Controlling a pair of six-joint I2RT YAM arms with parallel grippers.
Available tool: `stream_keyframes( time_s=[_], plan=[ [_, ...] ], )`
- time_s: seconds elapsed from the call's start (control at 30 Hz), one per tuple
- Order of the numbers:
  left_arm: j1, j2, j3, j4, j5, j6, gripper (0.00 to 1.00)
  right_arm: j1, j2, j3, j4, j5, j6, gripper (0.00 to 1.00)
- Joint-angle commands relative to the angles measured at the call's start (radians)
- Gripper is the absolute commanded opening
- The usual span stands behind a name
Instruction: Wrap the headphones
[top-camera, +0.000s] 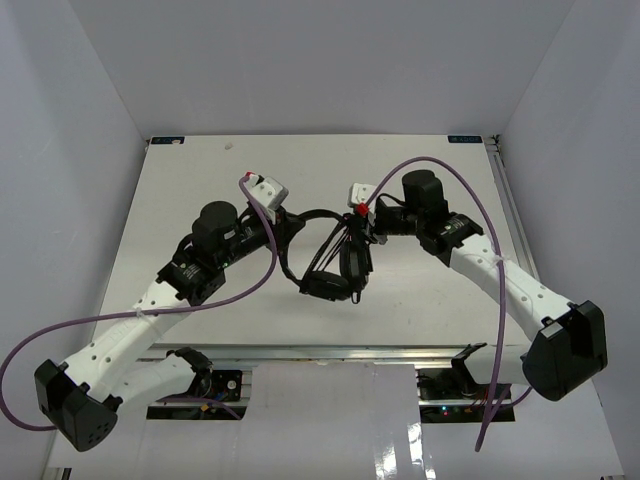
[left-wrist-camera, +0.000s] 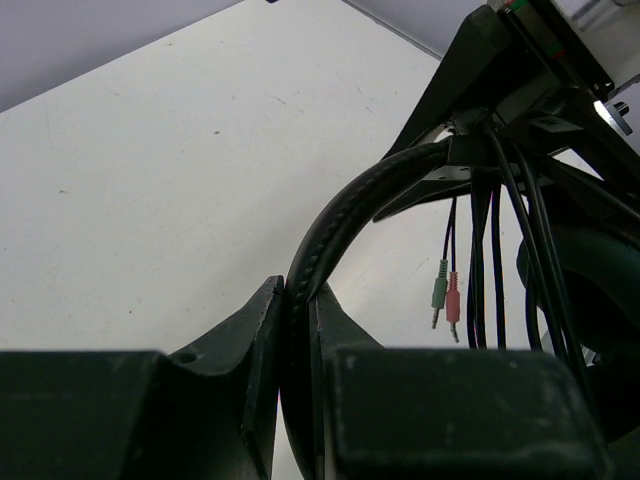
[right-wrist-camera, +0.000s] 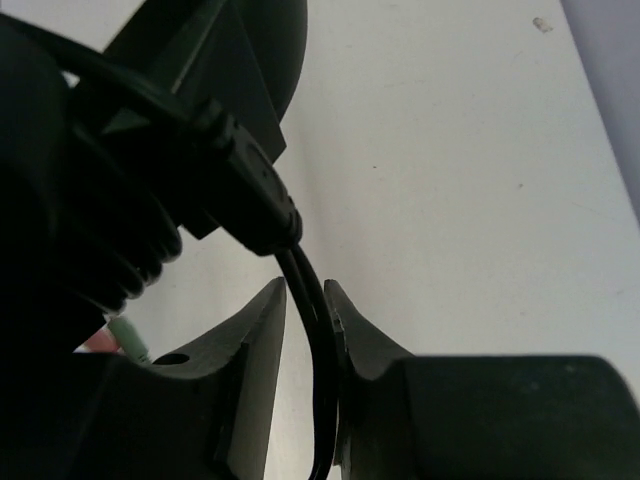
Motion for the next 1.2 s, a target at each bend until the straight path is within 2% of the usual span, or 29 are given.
stream_keyframes(
  time_s=[0.0, 0.07, 0.2, 0.33, 0.47, 0.6, 0.67, 0.9, 1.0, 1.17],
  plan=[
    [-0.003, 0.008, 0.073, 0.099, -0.021, -0.047, 0.00, -0.042, 0.013, -0.008, 0.102, -0.194, 0.180, 0.36],
    [-0.003, 0.014, 0.077, 0.105, -0.018, -0.047, 0.00, -0.056, 0.027, -0.009, 0.136, -0.252, 0.231, 0.42],
    [-0.003, 0.025, 0.070, 0.112, -0.014, -0.047, 0.00, -0.085, 0.035, -0.005, 0.196, -0.301, 0.306, 0.68],
    [-0.003, 0.022, 0.025, 0.118, -0.027, -0.043, 0.00, -0.127, 0.028, 0.003, 0.216, -0.289, 0.325, 0.86],
    [-0.003, 0.020, -0.023, 0.145, -0.054, -0.037, 0.00, -0.169, 0.009, -0.009, 0.214, -0.270, 0.311, 0.92],
    [-0.002, 0.037, -0.057, 0.186, -0.071, -0.037, 0.00, -0.205, -0.014, -0.031, 0.212, -0.265, 0.292, 0.97],
    [-0.001, 0.056, -0.065, 0.196, -0.082, -0.038, 0.00, -0.221, -0.026, -0.042, 0.207, -0.267, 0.285, 0.91],
    [0.021, 0.115, -0.102, 0.265, -0.107, -0.056, 0.00, -0.298, -0.059, -0.066, 0.162, -0.225, 0.253, 0.90],
    [0.048, 0.149, -0.124, 0.301, -0.111, -0.072, 0.00, -0.329, -0.083, -0.090, 0.161, -0.152, 0.247, 0.90],
    [0.122, 0.239, -0.167, 0.397, -0.100, -0.109, 0.00, -0.395, -0.125, -0.137, 0.167, -0.090, 0.315, 0.90]
  ],
)
